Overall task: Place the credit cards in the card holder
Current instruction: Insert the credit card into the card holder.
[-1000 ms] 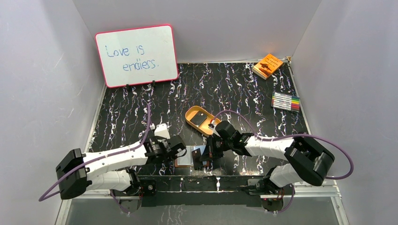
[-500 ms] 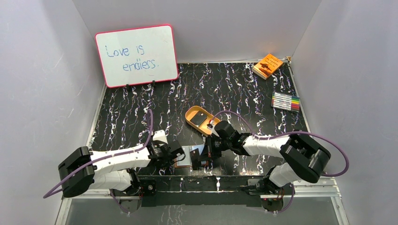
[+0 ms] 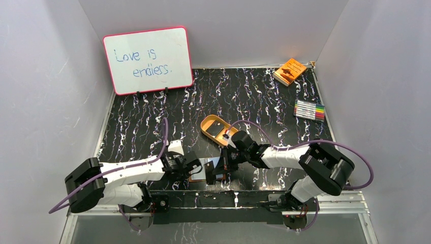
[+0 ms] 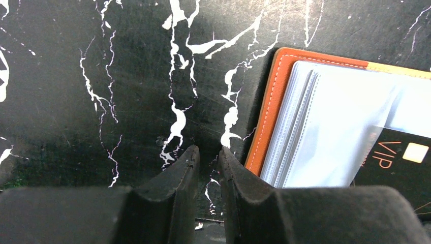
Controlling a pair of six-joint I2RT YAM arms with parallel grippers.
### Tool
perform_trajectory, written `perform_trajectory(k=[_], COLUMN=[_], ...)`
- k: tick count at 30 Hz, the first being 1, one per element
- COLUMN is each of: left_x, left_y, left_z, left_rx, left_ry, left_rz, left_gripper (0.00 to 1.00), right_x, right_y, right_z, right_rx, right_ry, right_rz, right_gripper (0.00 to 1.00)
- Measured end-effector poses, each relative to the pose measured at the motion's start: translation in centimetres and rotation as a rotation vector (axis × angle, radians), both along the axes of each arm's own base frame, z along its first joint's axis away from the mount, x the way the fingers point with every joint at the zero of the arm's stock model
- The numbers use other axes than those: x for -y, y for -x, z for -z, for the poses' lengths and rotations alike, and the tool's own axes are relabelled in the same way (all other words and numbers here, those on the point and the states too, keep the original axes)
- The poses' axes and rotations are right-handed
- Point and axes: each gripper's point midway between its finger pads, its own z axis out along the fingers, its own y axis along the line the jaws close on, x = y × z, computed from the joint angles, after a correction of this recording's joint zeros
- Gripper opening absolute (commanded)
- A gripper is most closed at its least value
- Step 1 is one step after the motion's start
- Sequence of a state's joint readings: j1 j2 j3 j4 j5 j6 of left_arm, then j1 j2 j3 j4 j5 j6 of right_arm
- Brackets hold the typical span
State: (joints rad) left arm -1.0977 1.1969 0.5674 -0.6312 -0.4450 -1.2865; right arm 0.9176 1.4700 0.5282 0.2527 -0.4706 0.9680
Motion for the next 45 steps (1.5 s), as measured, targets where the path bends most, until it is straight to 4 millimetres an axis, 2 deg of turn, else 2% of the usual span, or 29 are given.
perform_trajectory(k=[10,19,45], left_x=[0.8,0.8,0.9], left_y=[-0.5,-0.5,-0.3], left_z=[0.0,0.0,0.1], left_rx=[0.009,0.009,-0.001], left_ry=[0.009,0.007,0.008], left_rz=[0.019,0.025,0.038], left_gripper=[0.19,0.19,0.17], right_x=[-0.4,-0.4,-1.3], right_y=[-0.5,-0.9,-2.0], right_z=[0.0,0.8,0.5], right_rx=[-0.002,-0.007,-0.015], right_ry=[-0.011,0.012,-0.025], right_rz=[0.028,0.053,0.070], right_gripper=[0.00,0.00,0.00])
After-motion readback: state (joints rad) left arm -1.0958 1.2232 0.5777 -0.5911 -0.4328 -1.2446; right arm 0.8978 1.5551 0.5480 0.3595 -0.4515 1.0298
